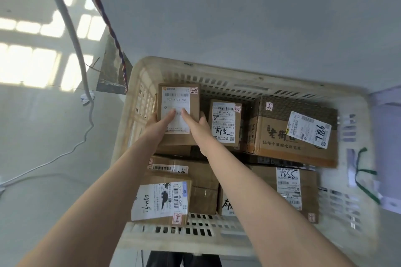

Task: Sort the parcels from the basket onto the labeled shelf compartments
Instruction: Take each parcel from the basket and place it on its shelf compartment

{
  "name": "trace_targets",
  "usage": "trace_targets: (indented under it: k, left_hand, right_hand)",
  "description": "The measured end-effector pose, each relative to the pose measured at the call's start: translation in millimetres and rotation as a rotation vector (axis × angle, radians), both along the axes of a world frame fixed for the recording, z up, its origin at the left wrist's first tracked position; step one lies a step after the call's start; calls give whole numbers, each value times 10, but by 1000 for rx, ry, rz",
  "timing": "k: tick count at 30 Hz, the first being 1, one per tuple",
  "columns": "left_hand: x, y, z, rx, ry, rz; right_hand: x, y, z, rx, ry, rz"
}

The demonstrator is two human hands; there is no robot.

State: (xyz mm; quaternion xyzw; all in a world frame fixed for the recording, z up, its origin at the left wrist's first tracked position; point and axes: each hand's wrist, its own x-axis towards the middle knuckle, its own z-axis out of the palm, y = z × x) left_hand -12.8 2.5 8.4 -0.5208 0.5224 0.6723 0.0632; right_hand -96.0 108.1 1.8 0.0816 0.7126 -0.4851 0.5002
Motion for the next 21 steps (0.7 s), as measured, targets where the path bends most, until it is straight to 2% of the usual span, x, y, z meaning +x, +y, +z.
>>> trace_targets:
  k: [6, 13, 21]
  left_hand:
    - [24, 120, 212, -39, 36, 25]
    - [-21, 445, 778, -147, 61, 41]
    - [47, 747, 1765, -146, 112, 47]
  right_hand:
    - [6, 99, 151, -34, 49, 4]
    - [-12, 362, 675, -52, 73, -1]
    - [58, 718, 1792, -86, 119, -28]
